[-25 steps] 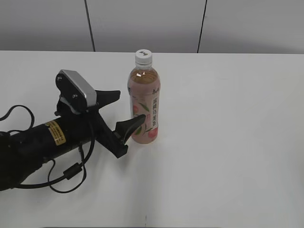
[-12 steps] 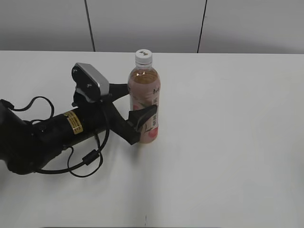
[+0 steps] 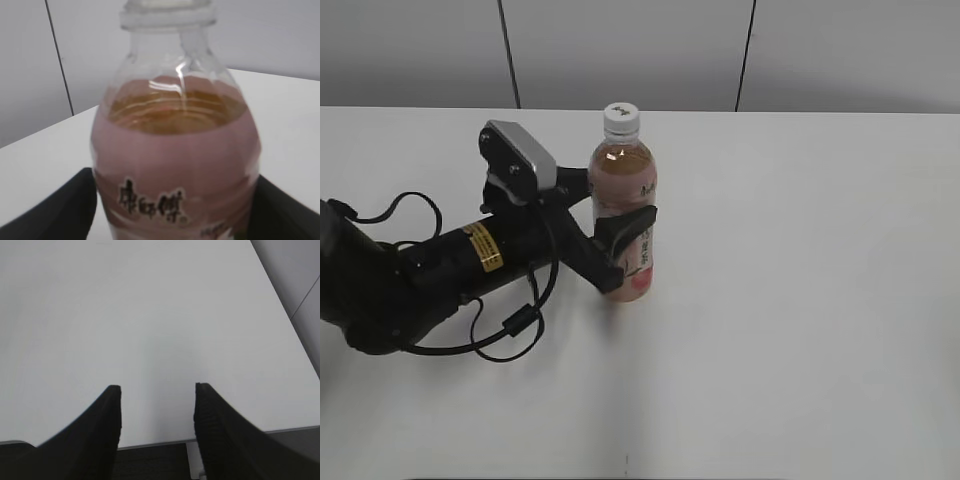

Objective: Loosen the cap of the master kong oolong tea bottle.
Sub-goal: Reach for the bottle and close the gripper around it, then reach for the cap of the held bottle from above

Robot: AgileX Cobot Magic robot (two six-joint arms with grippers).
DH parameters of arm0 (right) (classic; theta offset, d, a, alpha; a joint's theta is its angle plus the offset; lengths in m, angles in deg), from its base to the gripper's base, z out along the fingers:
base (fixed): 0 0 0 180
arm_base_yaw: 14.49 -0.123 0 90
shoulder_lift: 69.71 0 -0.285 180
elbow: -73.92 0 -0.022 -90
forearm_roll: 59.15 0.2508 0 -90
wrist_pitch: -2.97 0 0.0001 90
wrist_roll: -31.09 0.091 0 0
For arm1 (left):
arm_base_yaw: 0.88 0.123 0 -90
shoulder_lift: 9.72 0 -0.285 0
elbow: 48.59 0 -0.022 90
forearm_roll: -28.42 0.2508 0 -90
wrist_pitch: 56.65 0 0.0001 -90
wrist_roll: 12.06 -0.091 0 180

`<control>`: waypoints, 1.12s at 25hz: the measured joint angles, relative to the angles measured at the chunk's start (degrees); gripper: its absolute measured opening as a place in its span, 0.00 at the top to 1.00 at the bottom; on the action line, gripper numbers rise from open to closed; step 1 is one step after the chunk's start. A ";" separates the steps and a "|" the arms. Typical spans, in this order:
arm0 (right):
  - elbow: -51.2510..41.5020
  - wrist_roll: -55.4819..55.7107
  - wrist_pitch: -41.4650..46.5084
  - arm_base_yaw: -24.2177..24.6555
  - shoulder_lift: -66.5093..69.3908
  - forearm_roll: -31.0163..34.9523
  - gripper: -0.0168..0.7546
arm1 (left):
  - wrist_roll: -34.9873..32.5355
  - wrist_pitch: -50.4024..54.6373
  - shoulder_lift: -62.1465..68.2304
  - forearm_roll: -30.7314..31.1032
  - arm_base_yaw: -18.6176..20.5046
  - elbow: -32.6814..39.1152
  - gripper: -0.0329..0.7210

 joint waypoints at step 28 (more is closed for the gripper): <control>31.83 -27.66 -4.55 -2.54 65.78 27.89 0.51 | 0.24 -0.31 0.00 5.13 0.06 0.00 0.40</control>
